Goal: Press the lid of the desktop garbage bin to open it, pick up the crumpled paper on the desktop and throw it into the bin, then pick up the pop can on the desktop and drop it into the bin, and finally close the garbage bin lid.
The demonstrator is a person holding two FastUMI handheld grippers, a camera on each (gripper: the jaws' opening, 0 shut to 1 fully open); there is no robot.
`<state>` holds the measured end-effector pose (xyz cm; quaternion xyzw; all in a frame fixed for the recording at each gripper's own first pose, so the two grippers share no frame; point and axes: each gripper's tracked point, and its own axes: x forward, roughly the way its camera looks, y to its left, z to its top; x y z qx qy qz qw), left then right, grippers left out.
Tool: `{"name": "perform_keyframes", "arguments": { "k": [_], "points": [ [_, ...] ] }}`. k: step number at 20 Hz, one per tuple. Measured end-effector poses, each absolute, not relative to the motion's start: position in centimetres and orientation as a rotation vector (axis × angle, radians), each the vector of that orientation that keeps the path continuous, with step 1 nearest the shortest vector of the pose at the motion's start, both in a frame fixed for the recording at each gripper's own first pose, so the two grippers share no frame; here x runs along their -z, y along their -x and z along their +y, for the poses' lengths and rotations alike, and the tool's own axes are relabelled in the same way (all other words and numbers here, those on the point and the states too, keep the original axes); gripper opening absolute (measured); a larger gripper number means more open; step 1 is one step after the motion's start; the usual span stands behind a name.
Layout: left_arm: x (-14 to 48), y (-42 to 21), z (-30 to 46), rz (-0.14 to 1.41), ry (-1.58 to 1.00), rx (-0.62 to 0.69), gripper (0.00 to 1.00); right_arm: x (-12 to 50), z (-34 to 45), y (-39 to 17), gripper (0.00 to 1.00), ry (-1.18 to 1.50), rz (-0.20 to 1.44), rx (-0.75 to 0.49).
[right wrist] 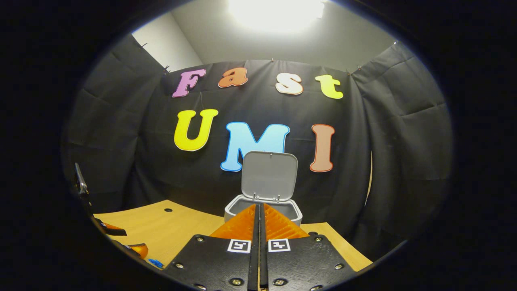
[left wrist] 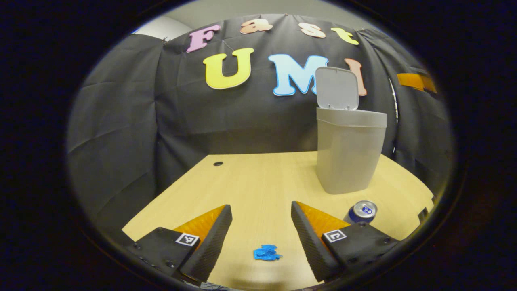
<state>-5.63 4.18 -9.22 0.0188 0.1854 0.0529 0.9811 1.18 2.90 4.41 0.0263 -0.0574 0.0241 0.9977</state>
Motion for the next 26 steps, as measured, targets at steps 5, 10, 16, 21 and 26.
{"name": "perform_keyframes", "arguments": {
  "k": [5,10,16,21,26],
  "points": [
    [10.4,6.4,3.6,0.431,-0.033,-0.073,1.00,-2.9,2.2,-0.6,0.09,-0.074,-0.068,-0.015],
    [11.8,7.0,3.1,0.494,-0.024,-0.042,1.00,-2.2,1.6,-0.4,0.24,-0.089,-0.038,0.020],
    [13.6,8.2,2.9,0.581,-0.024,-0.015,1.00,-1.3,1.1,-0.1,0.48,-0.100,0.000,0.046],
    [15.4,9.2,3.0,0.654,0.026,-0.041,1.00,-1.0,1.4,-0.9,0.82,-0.123,0.005,0.022],
    [18.4,9.7,3.3,0.723,0.061,-0.058,1.00,-0.7,1.5,-1.3,0.93,-0.115,0.011,0.010]
  ]
}}
